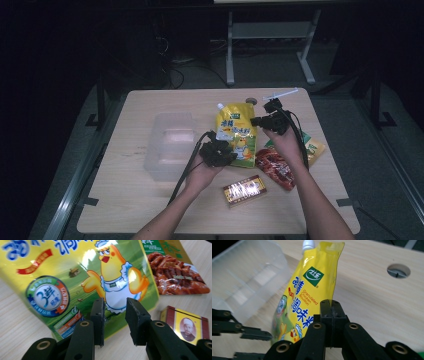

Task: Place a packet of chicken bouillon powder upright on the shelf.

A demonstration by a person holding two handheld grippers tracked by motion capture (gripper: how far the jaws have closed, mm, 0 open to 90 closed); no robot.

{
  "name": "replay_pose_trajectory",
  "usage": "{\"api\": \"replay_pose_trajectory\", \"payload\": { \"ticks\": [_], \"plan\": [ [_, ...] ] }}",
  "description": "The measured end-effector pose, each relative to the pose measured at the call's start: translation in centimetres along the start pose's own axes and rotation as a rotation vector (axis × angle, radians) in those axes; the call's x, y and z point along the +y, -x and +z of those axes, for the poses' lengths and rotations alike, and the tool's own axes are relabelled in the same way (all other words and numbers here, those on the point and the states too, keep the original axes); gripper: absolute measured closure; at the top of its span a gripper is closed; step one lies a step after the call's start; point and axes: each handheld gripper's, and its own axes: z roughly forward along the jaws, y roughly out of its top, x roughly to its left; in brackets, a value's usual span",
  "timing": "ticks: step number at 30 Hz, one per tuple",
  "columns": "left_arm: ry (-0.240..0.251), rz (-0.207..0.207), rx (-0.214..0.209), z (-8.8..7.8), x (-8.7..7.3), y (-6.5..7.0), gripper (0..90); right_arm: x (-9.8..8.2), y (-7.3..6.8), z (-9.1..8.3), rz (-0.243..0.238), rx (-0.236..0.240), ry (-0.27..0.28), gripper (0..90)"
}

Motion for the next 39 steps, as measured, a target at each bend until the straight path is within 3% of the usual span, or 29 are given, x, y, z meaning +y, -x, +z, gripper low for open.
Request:
{"api": "replay_pose_trajectory", "payload": {
  "ticks": [6,7,12,14,19,21,22,27,30,33,39],
  "plan": [
    [0.009,0.023,0.006,-0.7,-0.1,0.1,66.2,0.8,-1.5,-0.8,-0.046,0.026,0.017,90.0],
    [0.016,0.017,0.005,-0.8,-0.2,0.0,66.2,0.9,-2.0,-1.2,-0.076,0.035,0.029,90.0],
    [0.024,0.011,0.016,-1.2,-0.7,-0.1,64.2,0.6,-2.7,-2.0,-0.109,0.05,0.048,90.0],
    [0.024,-0.009,0.011,-1.2,-0.9,0.0,61.9,0.3,-2.8,-2.5,-0.127,0.057,0.068,90.0],
    [0.041,-0.002,0.024,-1.3,-1.0,0.1,52.3,-0.7,-2.8,-3.5,-0.169,0.055,0.1,90.0],
    [0.041,-0.019,0.021,-1.2,-1.1,0.1,49.9,-1.2,-2.8,-4.0,-0.19,0.048,0.116,90.0],
    [0.035,-0.019,0.023,-1.1,-1.1,0.2,49.1,-1.8,-2.8,-4.5,-0.22,0.058,0.144,89.9],
    [0.009,-0.014,0.035,-0.6,-1.1,0.5,48.0,-3.6,-2.6,-5.5,-0.274,0.086,0.179,89.8],
    [-0.009,0.003,0.04,-0.1,-1.1,0.7,48.0,-4.4,-2.4,-5.8,-0.278,0.102,0.19,89.7],
    [-0.017,0.014,0.054,0.2,-1.1,0.8,47.9,-5.9,-1.8,-6.2,-0.249,0.143,0.204,89.3],
    [-0.033,0.02,0.056,0.5,-1.3,1.1,47.5,-6.9,-1.2,-6.2,-0.217,0.176,0.191,87.7]
  ]
}}
